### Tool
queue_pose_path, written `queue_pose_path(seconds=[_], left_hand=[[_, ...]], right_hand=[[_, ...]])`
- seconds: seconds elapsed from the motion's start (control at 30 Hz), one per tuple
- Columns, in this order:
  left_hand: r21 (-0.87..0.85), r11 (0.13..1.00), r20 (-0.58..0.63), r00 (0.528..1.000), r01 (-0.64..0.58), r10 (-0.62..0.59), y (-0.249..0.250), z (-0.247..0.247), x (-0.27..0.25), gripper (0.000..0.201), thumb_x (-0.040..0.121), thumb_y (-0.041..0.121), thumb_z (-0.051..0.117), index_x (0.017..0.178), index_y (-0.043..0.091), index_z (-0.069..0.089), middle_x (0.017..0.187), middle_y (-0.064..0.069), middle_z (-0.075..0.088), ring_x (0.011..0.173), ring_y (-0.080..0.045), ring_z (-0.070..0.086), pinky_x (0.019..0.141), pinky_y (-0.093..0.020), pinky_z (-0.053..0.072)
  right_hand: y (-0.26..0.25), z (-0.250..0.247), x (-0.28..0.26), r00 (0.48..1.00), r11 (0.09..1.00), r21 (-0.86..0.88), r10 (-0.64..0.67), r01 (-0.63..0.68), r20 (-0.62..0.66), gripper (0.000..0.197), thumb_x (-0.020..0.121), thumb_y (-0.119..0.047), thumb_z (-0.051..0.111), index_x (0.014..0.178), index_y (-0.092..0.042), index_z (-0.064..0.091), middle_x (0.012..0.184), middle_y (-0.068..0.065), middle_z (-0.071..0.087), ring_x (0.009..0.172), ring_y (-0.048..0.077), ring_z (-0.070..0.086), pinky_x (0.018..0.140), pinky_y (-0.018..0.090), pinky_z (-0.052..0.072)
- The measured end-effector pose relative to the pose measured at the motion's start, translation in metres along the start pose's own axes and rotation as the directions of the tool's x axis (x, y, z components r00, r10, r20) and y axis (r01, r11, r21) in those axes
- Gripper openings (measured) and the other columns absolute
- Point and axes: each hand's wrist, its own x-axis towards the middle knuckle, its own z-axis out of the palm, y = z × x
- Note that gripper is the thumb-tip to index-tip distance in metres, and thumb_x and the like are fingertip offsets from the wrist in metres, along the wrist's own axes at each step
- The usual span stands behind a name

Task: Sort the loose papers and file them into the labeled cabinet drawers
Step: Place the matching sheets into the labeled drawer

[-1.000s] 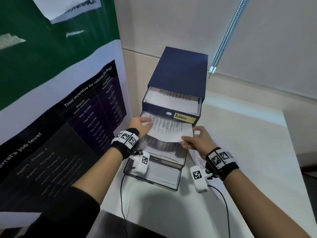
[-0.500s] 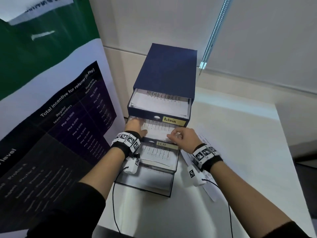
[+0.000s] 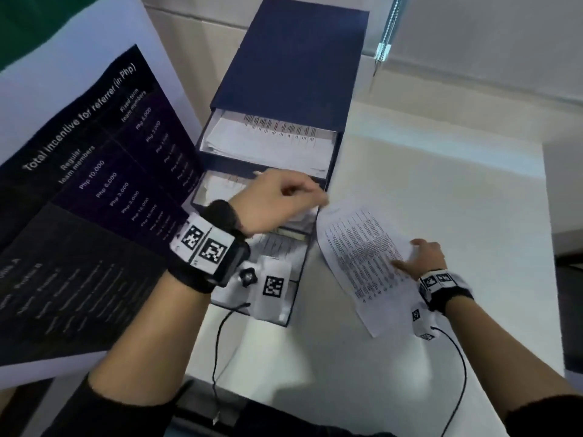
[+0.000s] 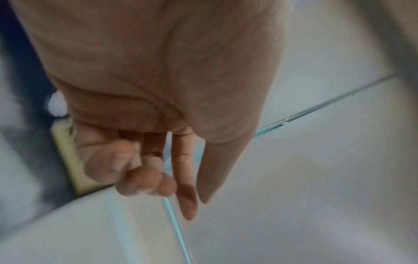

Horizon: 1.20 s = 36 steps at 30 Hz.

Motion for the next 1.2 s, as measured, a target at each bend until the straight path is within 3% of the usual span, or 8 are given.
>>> queue_pose_path(seconds=[0.17, 0.33, 0.5, 0.73, 1.0, 1.1, 1.13, 1.2], left_hand=[[0.004, 0.946, 0.31, 0.899, 0.323, -0.308, -0.058, 0.132, 0.059, 0.029, 0.094, 0.03, 0.062, 0.116, 0.012, 0.065, 0.079, 0.001, 0.067, 0.067, -0.013, 0.06, 0.06, -0.026, 0.05], [0.32, 0.733, 0.098, 0.748, 0.601, -0.656, -0.143, 0.21, 0.092, 0.035, 0.084, 0.031, 0.064, 0.103, 0.002, 0.056, 0.094, -0.02, 0.067, 0.088, -0.036, 0.068, 0.056, -0.029, 0.047], [0.089, 0.819, -0.272, 0.804, 0.568, -0.528, -0.152, 0.231, 0.103, 0.043, 0.087, 0.031, 0.068, 0.124, 0.011, 0.056, 0.093, 0.001, 0.06, 0.086, -0.016, 0.056, 0.077, -0.023, 0.044], [-0.176, 0.829, -0.257, 0.789, 0.53, -0.559, -0.134, 0.249, 0.117, 0.06, 0.077, 0.053, 0.074, 0.119, 0.017, 0.049, 0.101, 0.001, 0.055, 0.088, -0.016, 0.058, 0.074, -0.026, 0.046], [-0.263, 0.949, -0.22, 0.946, 0.176, -0.236, -0.085, 0.206, 0.119, 0.053, 0.07, 0.04, 0.085, 0.114, 0.016, 0.067, 0.107, -0.006, 0.073, 0.097, -0.015, 0.07, 0.09, -0.039, 0.057], [-0.241, 0.97, -0.266, 0.958, 0.039, -0.105, -0.051, 0.176, 0.105, 0.034, 0.08, 0.034, 0.079, 0.094, 0.004, 0.072, 0.096, -0.009, 0.067, 0.063, -0.014, 0.063, 0.083, -0.036, 0.049], [-0.247, 0.969, -0.292, 0.954, -0.005, -0.069, -0.042, 0.163, 0.098, 0.024, 0.084, 0.03, 0.076, 0.08, 0.007, 0.07, 0.053, 0.01, 0.056, 0.045, -0.01, 0.048, 0.057, -0.006, 0.03], [-0.253, 0.966, -0.345, 0.938, -0.056, -0.036, -0.026, 0.135, 0.082, 0.026, 0.088, 0.029, 0.071, 0.083, 0.003, 0.07, 0.049, 0.017, 0.035, 0.042, 0.0, 0.033, 0.047, -0.017, 0.032]], right_hand=[[0.015, 0.016, 0.012, 0.999, 0.99, 0.142, -0.027, 0.023, 0.023, 0.093, 0.063, -0.04, 0.089, 0.138, -0.01, 0.044, 0.129, 0.018, 0.056, 0.117, 0.036, 0.056, 0.098, 0.043, 0.048], [0.033, 0.008, 0.007, 0.992, 0.98, 0.198, -0.015, -0.01, 0.123, 0.056, 0.073, -0.036, 0.084, 0.115, -0.006, 0.062, 0.107, 0.013, 0.07, 0.092, 0.028, 0.065, 0.075, 0.029, 0.052], [0.075, 0.014, -0.009, 0.975, 0.88, 0.462, 0.01, -0.115, 0.223, 0.041, 0.071, -0.045, 0.083, 0.084, -0.009, 0.069, 0.077, 0.002, 0.07, 0.063, 0.013, 0.064, 0.05, 0.019, 0.044], [0.104, 0.016, -0.041, 0.921, 0.513, 0.824, -0.148, -0.24, 0.361, 0.057, 0.063, -0.044, 0.087, 0.1, -0.002, 0.073, 0.097, 0.012, 0.076, 0.089, 0.03, 0.073, 0.085, 0.047, 0.058], [0.078, -0.029, -0.046, 0.971, 0.298, 0.953, -0.201, -0.063, 0.127, 0.045, 0.072, -0.015, 0.078, 0.11, 0.006, 0.069, 0.104, 0.017, 0.074, 0.1, 0.036, 0.069, 0.078, 0.038, 0.059], [0.058, -0.056, -0.048, 0.986, 0.197, 0.98, -0.16, -0.007, 0.039, 0.046, 0.069, -0.022, 0.079, 0.108, 0.001, 0.069, 0.109, 0.02, 0.072, 0.102, 0.038, 0.068, 0.087, 0.046, 0.057], [0.048, -0.065, -0.05, 0.986, 0.16, 0.987, -0.166, 0.014, 0.013, 0.047, 0.071, -0.024, 0.078, 0.11, 0.0, 0.068, 0.111, 0.021, 0.071, 0.102, 0.036, 0.068, 0.085, 0.044, 0.058], [0.025, -0.085, -0.06, 0.976, 0.111, 0.992, -0.214, 0.063, -0.038, 0.038, 0.082, -0.017, 0.07, 0.117, -0.002, 0.064, 0.114, 0.02, 0.07, 0.101, 0.033, 0.069, 0.079, 0.037, 0.059]])
